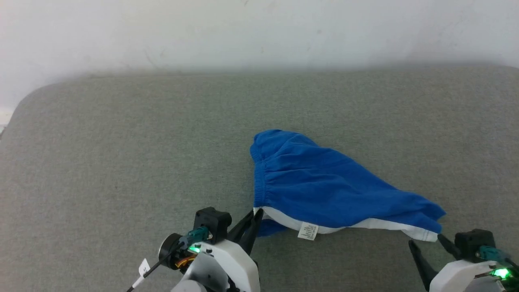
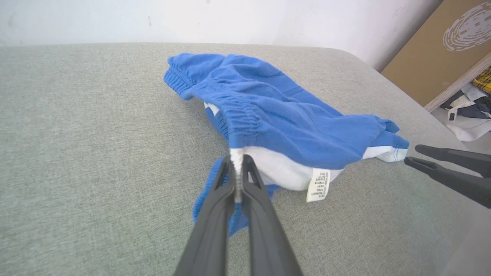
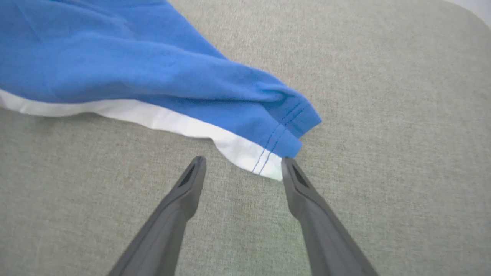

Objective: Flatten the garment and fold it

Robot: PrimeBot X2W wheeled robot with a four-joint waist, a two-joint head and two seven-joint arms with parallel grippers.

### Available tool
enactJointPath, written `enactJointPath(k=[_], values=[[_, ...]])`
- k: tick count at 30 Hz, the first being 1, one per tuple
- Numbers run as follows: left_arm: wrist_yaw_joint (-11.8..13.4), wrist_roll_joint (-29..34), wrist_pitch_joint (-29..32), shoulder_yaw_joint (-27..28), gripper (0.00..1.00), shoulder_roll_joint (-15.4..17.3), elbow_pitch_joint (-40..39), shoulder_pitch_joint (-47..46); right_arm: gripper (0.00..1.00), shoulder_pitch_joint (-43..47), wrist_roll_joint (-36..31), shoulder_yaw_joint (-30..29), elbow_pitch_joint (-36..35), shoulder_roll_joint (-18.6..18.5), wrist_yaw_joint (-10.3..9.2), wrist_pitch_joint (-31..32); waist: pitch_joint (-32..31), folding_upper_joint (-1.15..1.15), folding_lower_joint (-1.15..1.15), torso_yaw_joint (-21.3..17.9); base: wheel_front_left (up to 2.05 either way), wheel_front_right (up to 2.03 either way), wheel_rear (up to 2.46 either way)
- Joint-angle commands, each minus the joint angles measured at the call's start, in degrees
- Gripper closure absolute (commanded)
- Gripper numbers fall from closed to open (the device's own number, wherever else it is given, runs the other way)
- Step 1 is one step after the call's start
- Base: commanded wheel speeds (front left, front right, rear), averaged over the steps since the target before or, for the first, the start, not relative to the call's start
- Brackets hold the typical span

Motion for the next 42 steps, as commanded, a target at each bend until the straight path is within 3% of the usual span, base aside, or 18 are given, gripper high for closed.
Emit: enactJointPath(k=[1,7,16,17,18,20,29,34,42], values=[[0.3,-0.1,-0.5,-0.3,1.0,0.1,-0.7,0.2,0.0,-1.3,0.0,1.3,0.9,-1.8,-0.1,2.0,0.3,0.0,0.0,1.1,0.0,0.0,0.0],[0.3,-0.1,-0.8,-1.2,1.0,-0.2,-1.1,-0.1,0.0,-3.6,-0.3,3.0,3.4,-4.2,-0.1,4.7,0.9,0.0,0.0,2.2,0.0,0.0,0.0],[0.4,-0.2,-1.2,-2.2,1.0,-0.3,-1.1,-1.0,0.0,-6.5,0.0,2.5,9.3,-4.3,-0.1,8.2,2.3,0.0,0.0,3.3,0.0,0.0,0.0],[0.4,-0.1,-1.2,-2.2,1.0,-0.1,-1.0,-1.1,0.05,-6.5,0.0,2.7,9.9,-4.3,-0.1,8.7,2.4,0.0,0.0,3.3,0.0,0.0,0.0],[0.4,-0.1,-1.2,-2.2,1.0,0.0,-0.9,-1.2,0.31,-6.6,0.2,3.0,10.4,-4.2,-0.1,8.9,2.5,0.0,0.0,3.3,0.0,0.0,0.0],[0.5,0.0,-1.3,-2.2,1.0,0.2,-0.8,-1.3,1.0,-6.8,0.1,3.1,11.3,-4.2,-0.1,8.6,2.5,0.0,0.0,3.2,0.0,0.0,0.0],[1.1,-0.6,-2.2,-0.9,1.0,2.1,-2.5,-0.3,1.0,-6.1,0.7,3.0,8.3,-5.2,-0.1,1.9,-1.6,0.0,0.0,2.1,0.0,0.0,0.0],[1.2,-0.8,-1.5,0.5,1.0,4.3,-7.2,-0.6,1.0,-6.3,4.8,2.9,-1.0,-7.6,-0.1,0.8,-4.4,0.0,0.0,1.0,0.0,0.0,0.0],[0.3,-0.9,2.6,3.2,1.0,8.5,-17.5,-6.5,1.0,-10.5,13.3,1.6,-15.6,-12.8,-0.1,6.7,-7.5,0.0,0.0,0.0,0.0,0.0,0.0]])
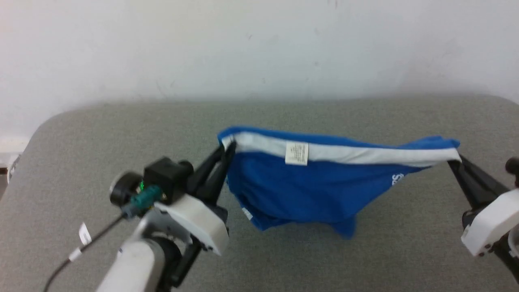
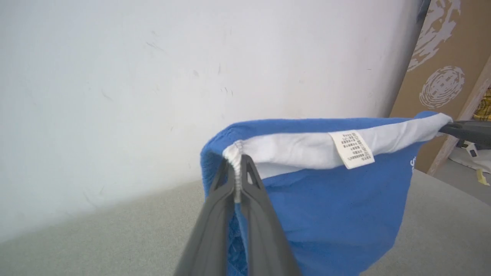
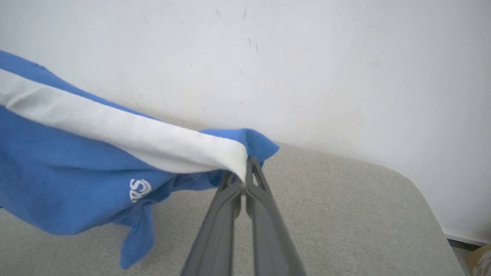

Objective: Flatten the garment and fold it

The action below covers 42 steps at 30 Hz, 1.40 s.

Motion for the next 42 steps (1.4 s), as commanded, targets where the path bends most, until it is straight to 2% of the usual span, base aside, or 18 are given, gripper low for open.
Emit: enactJointPath(k=[1,6,10,18,23,28,33,37,42], values=[[-0.5,-0.3,0.7,0.7,1.0,0.8,-1.8,-2.2,1.0,-1.7,2.3,-0.1,-1.6,-0.7,-0.04,1.6,-1.2,0.0,0.0,-0.7,0.0,0.0,0.0],[-0.4,-0.6,3.1,3.0,1.0,2.2,-5.6,-7.3,1.0,-6.0,10.5,0.9,-6.1,-4.1,-0.04,6.9,-1.5,0.0,0.0,-0.9,0.0,0.0,0.0],[0.1,-0.7,4.0,4.7,1.0,2.8,-6.8,-10.5,1.0,-10.8,13.8,0.8,-7.8,-5.4,-0.04,9.4,-1.3,0.0,0.0,-1.6,0.0,0.0,0.0],[0.5,-2.5,5.4,7.9,1.0,3.2,-5.5,-18.7,1.0,-24.5,13.4,6.0,-5.1,-8.7,-0.04,12.7,2.3,0.0,0.0,-2.9,0.0,0.0,0.0],[0.0,-3.3,6.2,8.6,1.0,2.9,-1.1,-26.6,1.0,-35.7,12.0,11.7,0.4,-10.2,-0.04,12.7,7.7,0.0,0.0,-3.6,0.0,0.0,0.0],[-0.6,-3.3,5.4,9.4,1.0,2.9,6.9,-36.6,1.0,-48.1,11.0,17.0,8.0,-9.6,-0.04,10.8,15.0,0.0,0.0,-4.4,0.0,0.0,0.0],[-1.0,-2.4,2.4,9.4,1.0,1.7,16.5,-47.3,1.0,-60.2,8.5,21.1,18.3,-6.9,-0.04,6.5,22.0,0.0,0.0,-5.1,0.0,0.0,0.0],[-0.5,-1.4,-1.5,10.1,1.0,1.0,24.6,-54.7,1.0,-68.4,5.2,24.2,27.3,-4.3,-0.04,1.7,26.2,0.0,0.0,-5.5,0.0,0.0,0.0],[0.5,-0.8,-8.8,11.3,1.0,-0.1,33.0,-61.5,1.0,-75.7,1.3,24.7,38.1,-0.7,-0.04,-5.5,29.5,0.0,0.0,-5.5,0.0,0.0,0.0]])
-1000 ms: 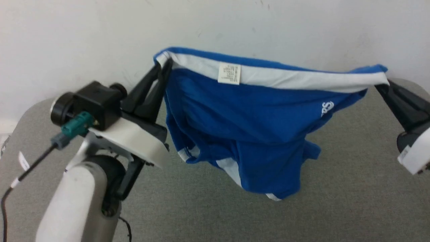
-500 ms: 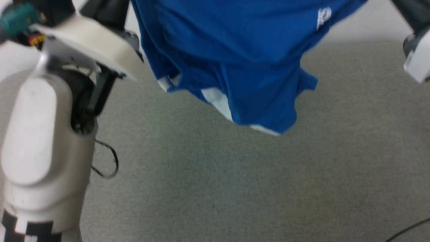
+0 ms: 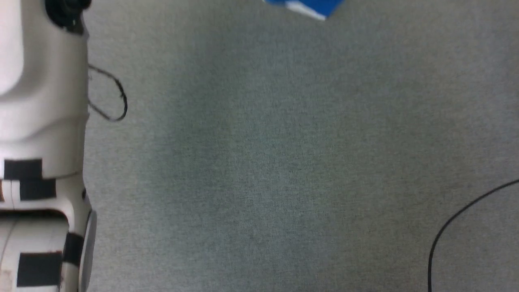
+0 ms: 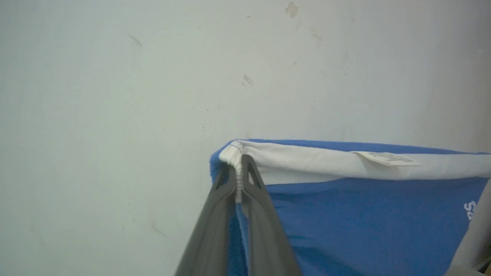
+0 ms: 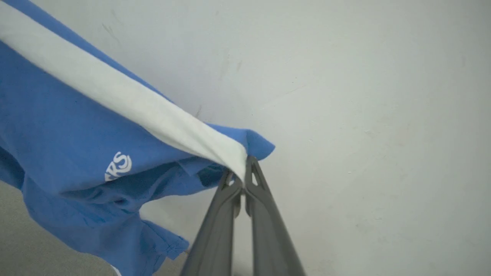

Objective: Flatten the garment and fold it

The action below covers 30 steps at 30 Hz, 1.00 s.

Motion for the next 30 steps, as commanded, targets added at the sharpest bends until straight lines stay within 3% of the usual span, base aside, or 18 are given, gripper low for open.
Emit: enactJointPath(k=[1,9,13,23,30], values=[[0.8,0.6,-3.2,0.7,1.0,-0.6,2.4,-2.8,1.0,-2.8,-1.6,-0.6,3.7,1.1,-0.06,-2.8,6.0,0.0,-0.03,-0.7,0.0,0.0,0.0],[-0.1,1.1,-10.7,-1.7,1.0,-3.9,11.5,-2.3,1.0,-3.7,-3.3,0.9,15.1,6.0,-0.06,-11.1,6.9,0.0,-0.03,0.4,0.0,0.0,0.0],[-0.9,1.7,-12.3,-4.0,1.0,-5.2,14.0,1.1,1.0,-1.4,-1.7,2.8,16.9,5.9,-0.06,-11.9,6.7,0.0,-0.03,1.2,0.0,0.0,0.0],[-2.9,1.5,-16.1,-10.8,1.0,-8.2,20.0,21.5,1.0,18.0,5.9,13.5,15.5,-0.4,-0.06,-10.4,-1.9,0.0,-0.03,3.3,0.0,0.0,0.0],[-3.6,0.4,-15.8,-14.1,1.0,-7.3,20.1,35.7,1.0,32.0,13.1,18.9,9.1,-6.1,-0.06,-5.9,-9.3,0.0,-0.03,3.2,0.0,0.0,0.0]])
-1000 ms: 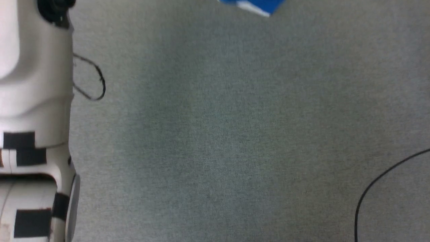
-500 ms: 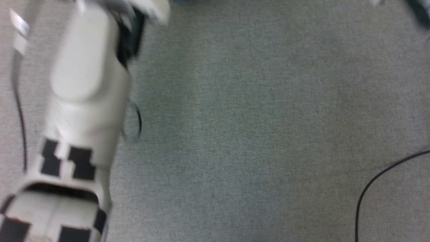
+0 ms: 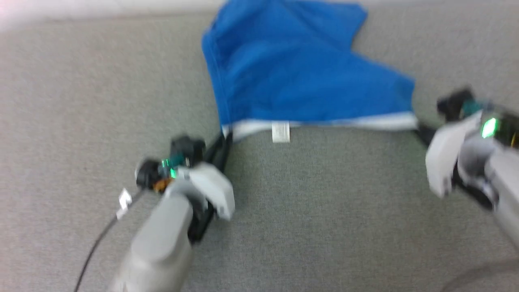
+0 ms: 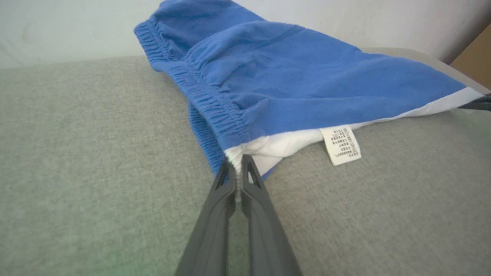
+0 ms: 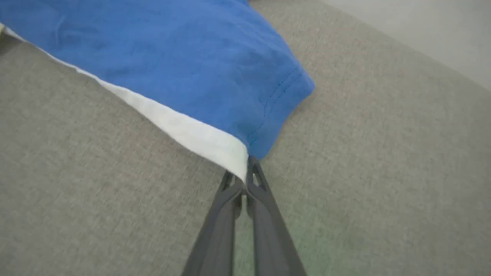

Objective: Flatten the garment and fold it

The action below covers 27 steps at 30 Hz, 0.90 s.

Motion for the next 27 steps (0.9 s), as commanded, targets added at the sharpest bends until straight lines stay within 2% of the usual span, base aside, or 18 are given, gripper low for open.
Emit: enactJointPath(k=[1,6,12,21,27], values=[[-0.3,-0.4,0.3,-0.7,1.0,0.6,-0.4,2.6,1.0,2.6,1.5,0.9,-1.6,-1.1,-0.05,1.1,-5.7,0.0,0.02,0.3,0.0,0.0,0.0],[-0.5,-1.7,1.5,-1.7,1.0,2.0,-3.5,10.3,1.0,10.3,5.4,2.0,-7.1,-5.0,-0.05,3.9,-10.3,0.0,0.02,0.7,0.0,0.0,0.0],[-0.4,-3.1,4.5,-2.6,1.0,4.2,-9.4,18.9,1.0,18.4,7.9,0.6,-12.3,-8.6,-0.05,6.4,-15.2,0.0,0.02,1.8,0.0,0.0,0.0],[0.3,-5.6,12.3,-4.5,1.0,8.4,-22.2,33.2,1.0,31.8,9.9,-4.3,-19.8,-13.2,-0.05,11.8,-20.2,0.0,0.02,3.0,0.0,0.0,0.0],[1.9,-7.2,16.3,-5.2,1.0,10.7,-30.8,41.4,1.0,41.0,10.4,-9.6,-24.8,-15.4,-0.05,15.4,-21.7,0.0,0.02,3.6,0.0,0.0,0.0]])
